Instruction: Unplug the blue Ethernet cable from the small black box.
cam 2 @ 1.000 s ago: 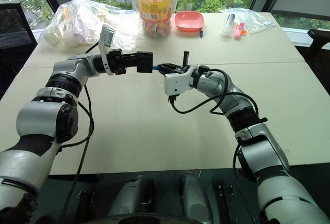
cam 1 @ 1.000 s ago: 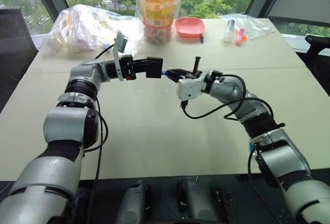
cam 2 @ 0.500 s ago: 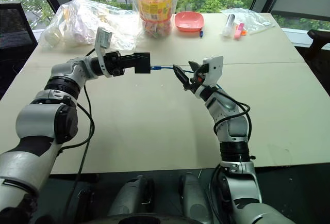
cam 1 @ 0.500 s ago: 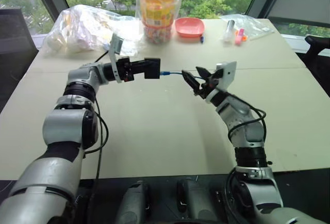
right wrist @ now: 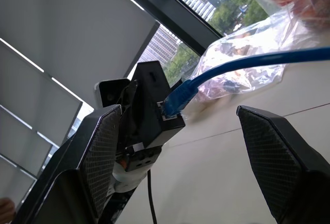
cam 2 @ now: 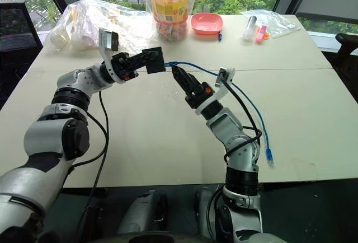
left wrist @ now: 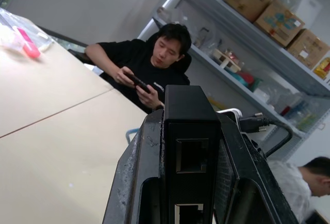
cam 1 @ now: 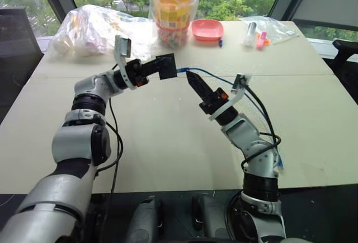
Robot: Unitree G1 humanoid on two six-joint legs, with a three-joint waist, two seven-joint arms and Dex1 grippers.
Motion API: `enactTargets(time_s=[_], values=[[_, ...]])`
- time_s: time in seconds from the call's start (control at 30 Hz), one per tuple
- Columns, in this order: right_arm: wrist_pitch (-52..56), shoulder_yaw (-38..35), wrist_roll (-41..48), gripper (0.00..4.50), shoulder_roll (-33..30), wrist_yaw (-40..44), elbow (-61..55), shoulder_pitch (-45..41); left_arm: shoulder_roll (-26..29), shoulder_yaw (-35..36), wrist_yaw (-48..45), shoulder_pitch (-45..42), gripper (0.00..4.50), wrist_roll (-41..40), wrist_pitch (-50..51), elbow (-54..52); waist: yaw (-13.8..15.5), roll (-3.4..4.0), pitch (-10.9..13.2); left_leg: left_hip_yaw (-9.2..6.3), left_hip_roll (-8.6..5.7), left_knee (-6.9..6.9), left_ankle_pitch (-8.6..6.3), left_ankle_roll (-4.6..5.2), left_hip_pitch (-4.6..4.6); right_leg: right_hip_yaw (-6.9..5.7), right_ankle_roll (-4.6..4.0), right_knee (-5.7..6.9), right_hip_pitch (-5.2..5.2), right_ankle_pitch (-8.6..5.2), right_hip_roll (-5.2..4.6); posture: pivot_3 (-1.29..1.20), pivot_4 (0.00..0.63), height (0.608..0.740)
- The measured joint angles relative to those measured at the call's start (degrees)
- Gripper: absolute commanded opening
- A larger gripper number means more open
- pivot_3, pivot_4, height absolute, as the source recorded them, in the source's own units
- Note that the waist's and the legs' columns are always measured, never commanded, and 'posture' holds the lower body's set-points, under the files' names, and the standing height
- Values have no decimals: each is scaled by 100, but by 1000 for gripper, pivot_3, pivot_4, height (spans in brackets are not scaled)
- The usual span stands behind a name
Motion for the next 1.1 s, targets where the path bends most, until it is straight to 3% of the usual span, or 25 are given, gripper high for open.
enactTargets(time_s=[0.27,1.1], values=[[-38,29,17,3717,-318,11,-76,177,72,23,114,20,533,-2,16,-83,1,0,0,0,0,0,-1,1,0,0,1,-2,0,-1,2,0,150,740],[-532,380,-314,3717,-225,200,317,0,-141,-4,40,380,533,-227,497,-735,-2,0,0,0,1,0,-1,1,-1,2,1,-1,0,-1,4,0,150,740]])
